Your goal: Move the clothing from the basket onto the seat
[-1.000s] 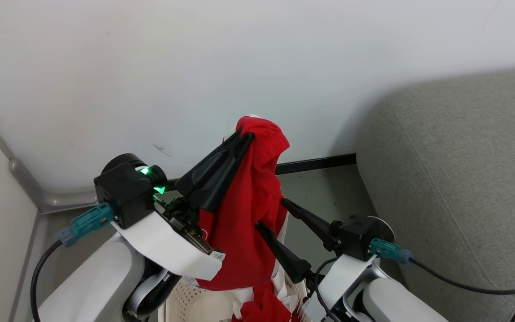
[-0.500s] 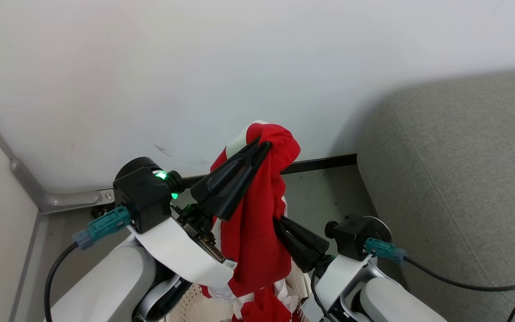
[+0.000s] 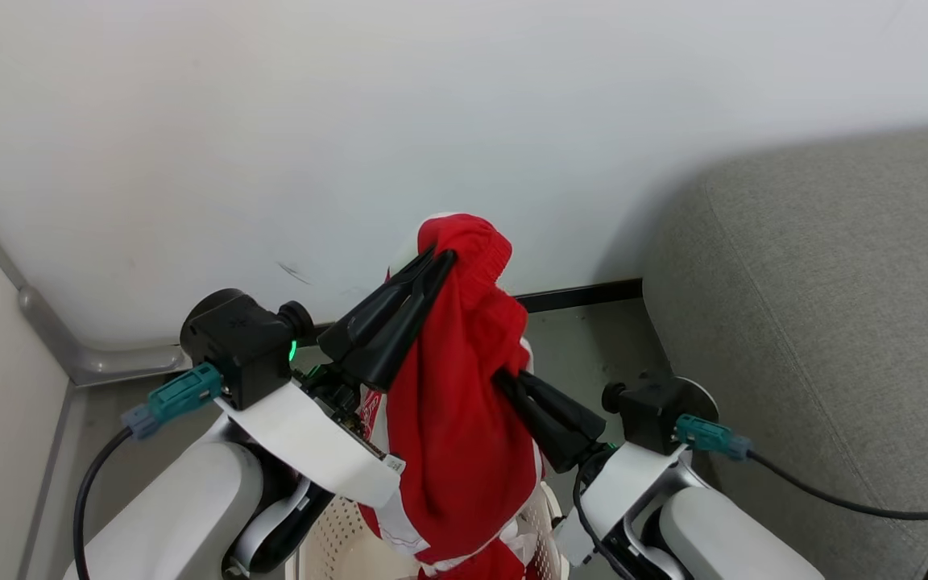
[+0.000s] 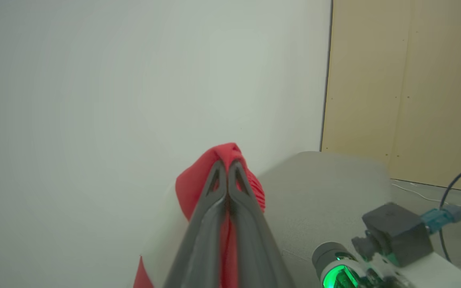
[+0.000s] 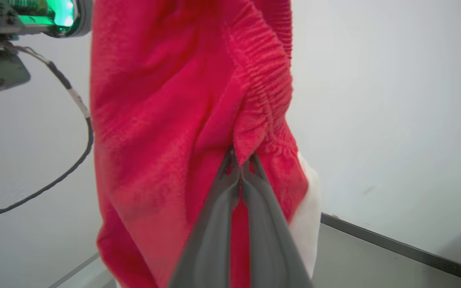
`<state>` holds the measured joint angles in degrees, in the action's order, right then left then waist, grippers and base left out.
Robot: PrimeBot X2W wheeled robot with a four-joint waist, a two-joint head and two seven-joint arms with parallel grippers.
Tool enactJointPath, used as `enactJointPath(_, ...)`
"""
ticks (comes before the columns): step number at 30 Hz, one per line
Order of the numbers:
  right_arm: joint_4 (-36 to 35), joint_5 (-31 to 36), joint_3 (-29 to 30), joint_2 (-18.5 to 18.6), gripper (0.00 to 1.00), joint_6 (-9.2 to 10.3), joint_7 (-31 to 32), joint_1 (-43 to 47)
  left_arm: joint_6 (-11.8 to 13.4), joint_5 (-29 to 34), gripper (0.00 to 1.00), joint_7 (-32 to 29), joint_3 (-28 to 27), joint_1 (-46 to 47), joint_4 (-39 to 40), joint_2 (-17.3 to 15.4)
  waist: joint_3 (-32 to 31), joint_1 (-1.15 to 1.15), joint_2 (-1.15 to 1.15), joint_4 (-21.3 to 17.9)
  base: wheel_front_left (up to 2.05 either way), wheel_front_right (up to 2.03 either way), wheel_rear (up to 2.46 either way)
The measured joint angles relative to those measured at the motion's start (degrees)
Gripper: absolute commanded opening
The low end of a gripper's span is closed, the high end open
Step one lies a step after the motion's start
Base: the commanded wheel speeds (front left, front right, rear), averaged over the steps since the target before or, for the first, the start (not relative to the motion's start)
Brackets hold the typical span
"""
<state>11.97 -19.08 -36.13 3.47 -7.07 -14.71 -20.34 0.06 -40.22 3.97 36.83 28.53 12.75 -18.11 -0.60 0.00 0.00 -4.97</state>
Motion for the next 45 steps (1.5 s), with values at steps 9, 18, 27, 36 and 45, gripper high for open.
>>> enactJointPath(9,-0.4,0.8,4.8,0.0,0.0,0.0,0.0,0.0,1.2,-0.1,1.0,-0.4,-0.9,-2.8,-1.1,-0.8,-0.2,0.0,0.0,-0.1,0.0,0.0,0.0)
enactJointPath(18,-2.4,1.1,7.5,0.0,0.0,0.0,0.0,0.0,2.2,-0.6,1.0,-0.4,-1.1,-4.3,-1.1,-1.4,0.1,0.0,0.0,-0.4,0.0,0.0,0.0)
enactJointPath(27,-3.2,2.1,9.6,0.0,0.0,0.0,0.0,0.1,2.3,-0.6,1.0,-0.4,-1.2,-4.6,-0.7,-1.5,0.7,0.0,0.0,-1.1,0.0,0.0,0.0)
enactJointPath(36,-4.6,4.5,14.2,0.0,0.0,0.0,0.0,1.5,2.2,-1.0,1.0,-0.5,-0.6,-4.6,-0.5,-1.5,1.2,0.0,0.0,-2.3,0.0,0.0,0.0)
enactJointPath(45,-7.0,6.3,18.6,0.0,0.0,0.0,0.0,3.1,1.2,-1.8,1.0,-1.1,0.8,-4.6,-0.3,-0.6,2.0,0.0,0.0,-4.4,0.0,0.0,0.0)
